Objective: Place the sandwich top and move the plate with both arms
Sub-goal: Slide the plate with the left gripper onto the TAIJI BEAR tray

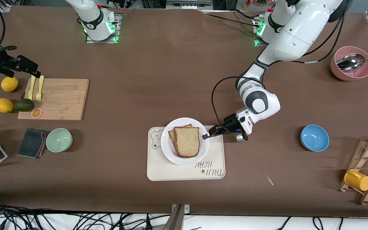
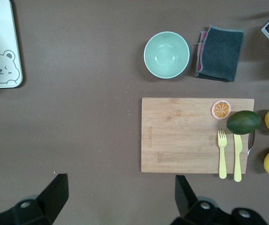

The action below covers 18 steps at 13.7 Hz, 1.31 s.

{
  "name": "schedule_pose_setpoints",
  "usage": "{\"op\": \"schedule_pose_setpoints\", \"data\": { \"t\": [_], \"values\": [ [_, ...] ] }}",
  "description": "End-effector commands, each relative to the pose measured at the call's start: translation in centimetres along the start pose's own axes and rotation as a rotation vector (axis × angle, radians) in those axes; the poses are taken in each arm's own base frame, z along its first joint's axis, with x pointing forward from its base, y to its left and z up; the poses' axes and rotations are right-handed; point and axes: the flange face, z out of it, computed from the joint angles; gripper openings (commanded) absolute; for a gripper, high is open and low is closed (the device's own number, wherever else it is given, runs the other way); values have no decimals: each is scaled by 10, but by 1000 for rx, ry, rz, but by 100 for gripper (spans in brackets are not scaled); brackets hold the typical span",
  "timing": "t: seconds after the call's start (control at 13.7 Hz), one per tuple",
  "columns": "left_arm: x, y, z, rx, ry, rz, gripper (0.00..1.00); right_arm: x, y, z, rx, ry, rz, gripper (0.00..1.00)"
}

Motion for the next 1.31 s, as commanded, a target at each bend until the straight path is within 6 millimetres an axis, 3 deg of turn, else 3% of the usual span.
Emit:
{"op": "schedule_pose_setpoints", "data": {
  "t": [0.0,0.36,0.95,1.17,1.24],
  "values": [
    [25,-3,13,1,9,9,0,-3,-1,-5,-8,-2,2,100],
    [43,-12,23,50,38,20,0,-3,-1,-6,-8,0,2,100],
    [39,-23,28,62,32,26,0,-3,-1,-6,-8,0,4,100],
    [42,-23,24,60,37,25,27,-3,-1,-6,-8,0,4,100],
    [42,-23,24,61,37,23,30,-3,-1,-5,-8,-2,4,100]
  ]
}}
